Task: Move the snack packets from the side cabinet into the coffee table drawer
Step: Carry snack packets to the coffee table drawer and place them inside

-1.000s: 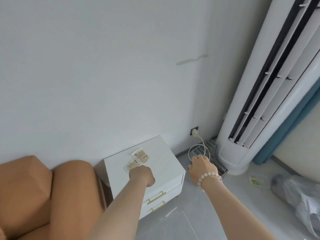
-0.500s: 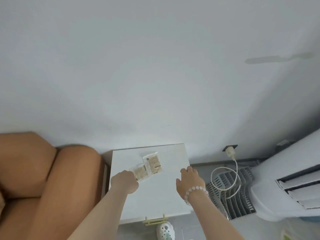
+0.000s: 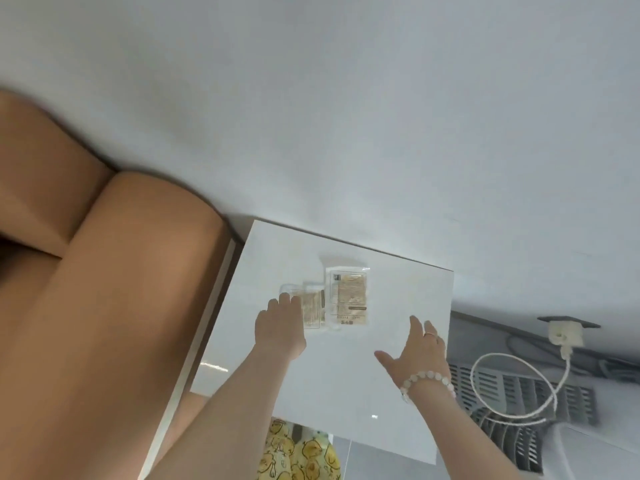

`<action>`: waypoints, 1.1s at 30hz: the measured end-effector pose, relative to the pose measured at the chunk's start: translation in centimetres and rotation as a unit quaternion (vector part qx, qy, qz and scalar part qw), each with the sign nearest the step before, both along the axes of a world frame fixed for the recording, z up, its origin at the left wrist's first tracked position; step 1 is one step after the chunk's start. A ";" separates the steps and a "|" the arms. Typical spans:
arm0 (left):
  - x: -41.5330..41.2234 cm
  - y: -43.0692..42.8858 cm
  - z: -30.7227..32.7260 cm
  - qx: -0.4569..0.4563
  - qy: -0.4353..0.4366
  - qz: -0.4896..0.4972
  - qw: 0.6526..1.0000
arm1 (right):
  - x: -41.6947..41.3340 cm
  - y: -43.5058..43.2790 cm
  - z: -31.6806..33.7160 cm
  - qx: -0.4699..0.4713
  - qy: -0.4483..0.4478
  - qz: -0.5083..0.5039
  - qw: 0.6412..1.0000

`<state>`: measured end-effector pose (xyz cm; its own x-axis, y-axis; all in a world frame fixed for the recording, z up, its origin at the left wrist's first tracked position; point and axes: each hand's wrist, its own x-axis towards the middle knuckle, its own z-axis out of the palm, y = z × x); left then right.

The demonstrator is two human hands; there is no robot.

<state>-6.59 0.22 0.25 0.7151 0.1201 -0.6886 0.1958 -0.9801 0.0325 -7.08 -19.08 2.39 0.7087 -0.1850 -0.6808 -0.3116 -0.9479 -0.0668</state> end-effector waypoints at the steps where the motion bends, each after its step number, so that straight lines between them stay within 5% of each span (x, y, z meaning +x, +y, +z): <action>1: 0.4 0.1 -1.4 0.000 -0.013 -0.007 1.000 | 1.0 0.6 -1.2 0.006 -0.002 -0.016 1.000; 7: 2.2 0.9 -8.0 -0.016 -0.084 -0.040 0.995 | 6.6 5.0 -8.1 0.059 -0.035 -0.122 0.990; 14: 2.9 2.3 -9.6 -0.047 -0.099 -0.021 0.994 | 7.0 7.4 -12.1 0.008 -0.086 -0.148 0.985; 23: 2.9 2.3 -10.0 -0.130 -0.035 0.129 0.983 | 4.1 7.7 -12.2 0.065 0.011 -0.240 0.969; 26: 2.5 2.3 -10.1 -0.248 0.019 0.250 0.936 | 3.1 8.2 -11.7 0.076 0.008 -0.244 0.967; 30: 1.3 2.9 -10.0 -0.408 0.075 0.419 0.808 | 2.7 7.9 -11.5 0.117 0.006 -0.280 0.953; 33: 1.3 3.1 -9.8 -0.465 0.101 0.468 0.745 | 3.0 7.7 -11.1 0.160 0.030 -0.342 0.926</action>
<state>-5.24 3.33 -9.56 0.4884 -0.0945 -0.8675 0.8721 0.0166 0.4891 -4.03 -11.34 -8.74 0.4587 -0.3585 -0.8131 -0.8438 -0.4626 -0.2721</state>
